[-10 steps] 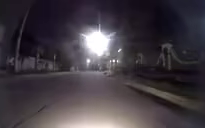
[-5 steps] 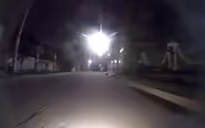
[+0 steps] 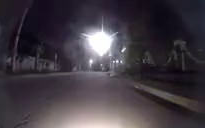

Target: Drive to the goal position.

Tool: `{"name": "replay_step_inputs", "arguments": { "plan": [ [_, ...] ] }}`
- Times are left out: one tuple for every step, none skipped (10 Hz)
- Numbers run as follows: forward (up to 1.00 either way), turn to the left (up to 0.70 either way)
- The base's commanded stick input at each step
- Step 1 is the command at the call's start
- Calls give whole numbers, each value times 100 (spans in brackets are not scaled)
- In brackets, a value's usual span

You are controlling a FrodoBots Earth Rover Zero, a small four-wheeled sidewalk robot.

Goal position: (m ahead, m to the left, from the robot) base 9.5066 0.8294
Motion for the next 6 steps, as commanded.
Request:
{"name": "replay_step_inputs", "arguments": {
  "plan": [
    [70,0],
    [70,0],
    [70,0],
    [70,0],
    [70,0],
    [70,0]
  ]
}}
